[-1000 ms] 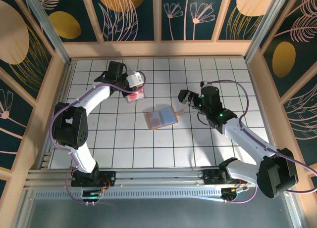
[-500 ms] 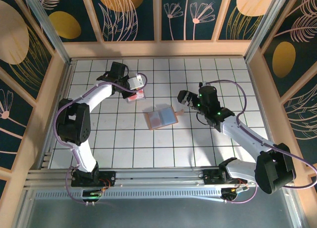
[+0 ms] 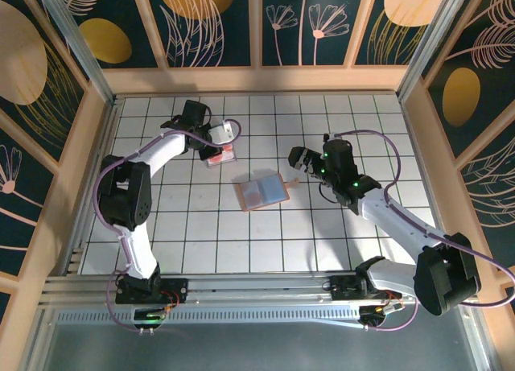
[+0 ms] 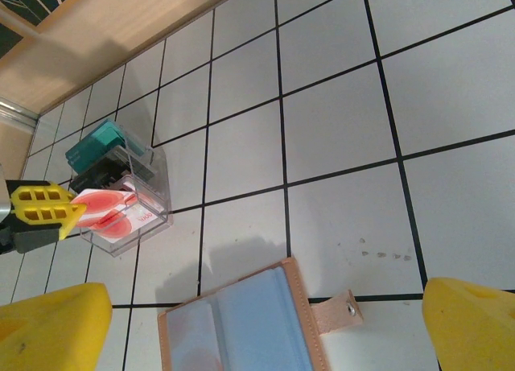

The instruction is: Take the credit cards out of the card holder

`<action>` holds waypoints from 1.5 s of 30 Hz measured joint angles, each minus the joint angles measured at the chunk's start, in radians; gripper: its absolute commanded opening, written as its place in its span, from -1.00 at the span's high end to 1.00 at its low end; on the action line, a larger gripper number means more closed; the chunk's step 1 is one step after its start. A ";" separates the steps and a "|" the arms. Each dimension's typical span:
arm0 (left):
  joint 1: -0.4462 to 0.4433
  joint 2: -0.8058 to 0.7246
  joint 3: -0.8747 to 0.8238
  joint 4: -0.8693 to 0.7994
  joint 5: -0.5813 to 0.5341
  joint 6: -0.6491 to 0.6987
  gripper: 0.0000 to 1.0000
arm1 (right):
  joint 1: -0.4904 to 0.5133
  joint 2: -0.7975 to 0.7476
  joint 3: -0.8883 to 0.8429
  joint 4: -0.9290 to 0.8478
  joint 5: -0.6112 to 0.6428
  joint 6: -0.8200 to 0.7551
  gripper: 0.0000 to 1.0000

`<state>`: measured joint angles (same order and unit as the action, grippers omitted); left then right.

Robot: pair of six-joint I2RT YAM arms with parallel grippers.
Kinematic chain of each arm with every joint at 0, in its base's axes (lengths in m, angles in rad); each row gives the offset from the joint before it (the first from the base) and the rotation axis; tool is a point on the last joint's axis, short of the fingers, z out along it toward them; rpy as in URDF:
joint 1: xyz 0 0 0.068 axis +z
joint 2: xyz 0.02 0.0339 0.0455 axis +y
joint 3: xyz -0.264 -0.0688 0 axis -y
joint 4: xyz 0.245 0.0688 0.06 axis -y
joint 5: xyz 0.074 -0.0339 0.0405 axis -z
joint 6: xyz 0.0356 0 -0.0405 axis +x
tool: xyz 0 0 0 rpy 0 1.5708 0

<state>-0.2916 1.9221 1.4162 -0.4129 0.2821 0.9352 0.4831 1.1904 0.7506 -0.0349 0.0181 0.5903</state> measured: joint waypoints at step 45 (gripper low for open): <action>0.004 -0.507 -0.315 0.337 -0.150 -0.761 -0.98 | 0.319 0.305 0.212 -0.166 0.029 -0.178 0.07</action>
<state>-0.2878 1.4155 1.1007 -0.0761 0.1322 0.1738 0.8017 1.4956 0.9627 -0.2005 0.0467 0.4122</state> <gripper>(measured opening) 0.981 0.468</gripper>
